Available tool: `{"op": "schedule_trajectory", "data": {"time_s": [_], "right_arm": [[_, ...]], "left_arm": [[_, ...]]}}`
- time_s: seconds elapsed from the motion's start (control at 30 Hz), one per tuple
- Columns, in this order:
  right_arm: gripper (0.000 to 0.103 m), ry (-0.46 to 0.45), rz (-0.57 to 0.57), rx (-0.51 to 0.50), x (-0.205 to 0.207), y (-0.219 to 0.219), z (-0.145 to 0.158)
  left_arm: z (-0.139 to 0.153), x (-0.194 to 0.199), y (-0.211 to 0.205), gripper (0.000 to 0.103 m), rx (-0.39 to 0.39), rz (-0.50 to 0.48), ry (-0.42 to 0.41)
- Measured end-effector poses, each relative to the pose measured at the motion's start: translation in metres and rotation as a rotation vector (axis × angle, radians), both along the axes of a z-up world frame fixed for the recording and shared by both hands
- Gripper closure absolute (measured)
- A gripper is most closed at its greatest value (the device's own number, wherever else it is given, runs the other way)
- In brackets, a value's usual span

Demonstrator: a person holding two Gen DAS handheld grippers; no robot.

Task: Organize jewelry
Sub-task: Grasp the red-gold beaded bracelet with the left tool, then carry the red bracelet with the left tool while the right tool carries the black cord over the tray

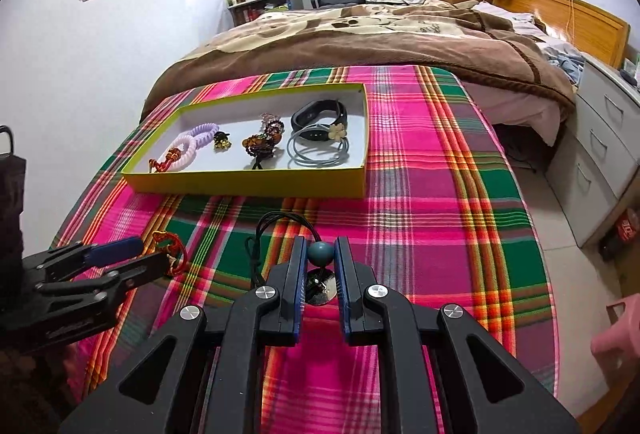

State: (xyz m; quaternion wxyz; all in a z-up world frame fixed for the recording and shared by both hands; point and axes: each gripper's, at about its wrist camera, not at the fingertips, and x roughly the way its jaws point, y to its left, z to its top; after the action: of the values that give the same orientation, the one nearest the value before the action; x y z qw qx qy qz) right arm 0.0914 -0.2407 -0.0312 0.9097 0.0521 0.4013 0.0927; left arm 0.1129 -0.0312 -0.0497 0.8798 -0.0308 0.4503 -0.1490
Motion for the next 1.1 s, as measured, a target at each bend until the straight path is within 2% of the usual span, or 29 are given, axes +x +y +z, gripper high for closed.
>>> {"op": "schedule_trajectory", "data": {"time_s": [0.4,0.5,0.63,0.73,0.93,1.1], "right_arm": [[0.089,-0.003,0.004,0.009,0.002,0.0,-0.002],[0.089,-0.003,0.004,0.01,0.002,0.001,-0.002],[0.089,-0.002,0.001,0.006,0.002,0.003,-0.003],[0.089,-0.001,0.0,0.002,0.002,0.004,-0.003],[0.089,-0.001,-0.003,-0.001,0.0,0.006,-0.002],[0.089,0.0,-0.001,-0.004,-0.001,0.007,-0.002]], "left_arm": [[-0.006,0.006,-0.017,0.053,0.098,-0.005,-0.012],[-0.006,0.005,-0.017,0.059,0.109,-0.001,-0.018],[-0.005,0.004,-0.013,0.076,0.113,0.009,-0.02],[-0.005,0.003,-0.01,0.083,0.104,0.01,-0.018],[-0.002,-0.001,-0.005,0.094,0.081,0.013,-0.031],[0.001,-0.003,0.001,0.094,0.076,0.032,-0.043]]}}
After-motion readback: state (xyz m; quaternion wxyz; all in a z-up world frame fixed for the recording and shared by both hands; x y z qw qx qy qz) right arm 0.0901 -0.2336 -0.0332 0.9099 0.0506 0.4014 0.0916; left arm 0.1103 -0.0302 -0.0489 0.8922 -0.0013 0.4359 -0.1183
